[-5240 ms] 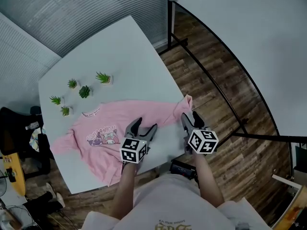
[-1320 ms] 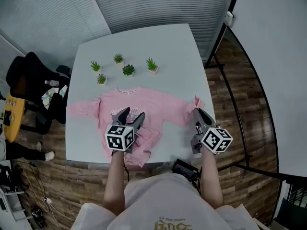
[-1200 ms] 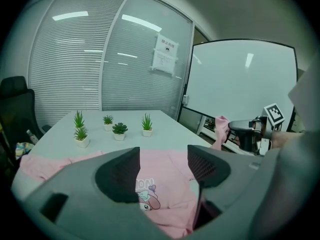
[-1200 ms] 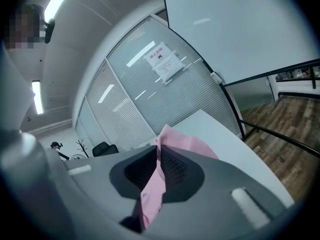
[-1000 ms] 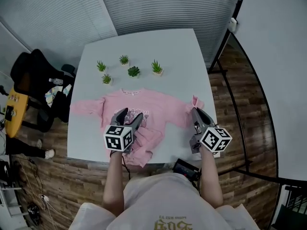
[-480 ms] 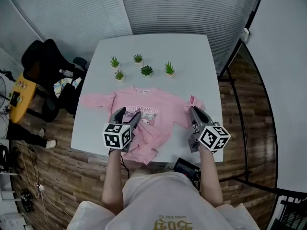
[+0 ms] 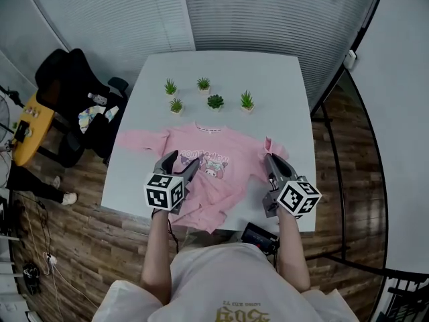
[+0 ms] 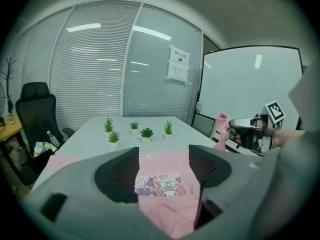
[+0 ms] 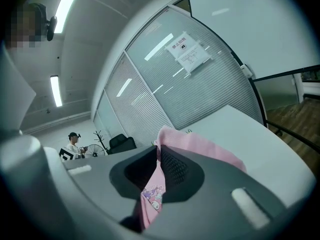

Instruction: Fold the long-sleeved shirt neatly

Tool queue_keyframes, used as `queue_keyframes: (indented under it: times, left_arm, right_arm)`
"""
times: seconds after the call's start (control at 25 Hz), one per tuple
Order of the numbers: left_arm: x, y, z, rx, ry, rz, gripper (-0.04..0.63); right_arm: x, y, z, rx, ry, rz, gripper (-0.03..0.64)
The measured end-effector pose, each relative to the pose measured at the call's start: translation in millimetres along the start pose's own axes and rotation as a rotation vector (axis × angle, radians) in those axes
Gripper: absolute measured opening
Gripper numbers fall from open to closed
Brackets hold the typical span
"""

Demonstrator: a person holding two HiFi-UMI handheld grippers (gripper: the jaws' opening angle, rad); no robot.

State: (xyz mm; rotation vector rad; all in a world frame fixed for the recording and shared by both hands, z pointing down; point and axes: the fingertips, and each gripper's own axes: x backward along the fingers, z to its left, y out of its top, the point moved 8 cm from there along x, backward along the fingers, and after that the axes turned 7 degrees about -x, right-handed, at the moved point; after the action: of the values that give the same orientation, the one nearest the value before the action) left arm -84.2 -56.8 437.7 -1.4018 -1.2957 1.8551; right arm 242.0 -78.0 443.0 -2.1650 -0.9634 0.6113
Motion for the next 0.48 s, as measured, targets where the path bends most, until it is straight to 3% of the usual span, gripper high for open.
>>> queue_keyframes:
  times: [0.48]
  left_arm:
    - [-3,-16,71,0.016,-0.006,0.055,0.319]
  right_arm:
    - [-62,-18,39,0.018,0.021,0.037,0.035]
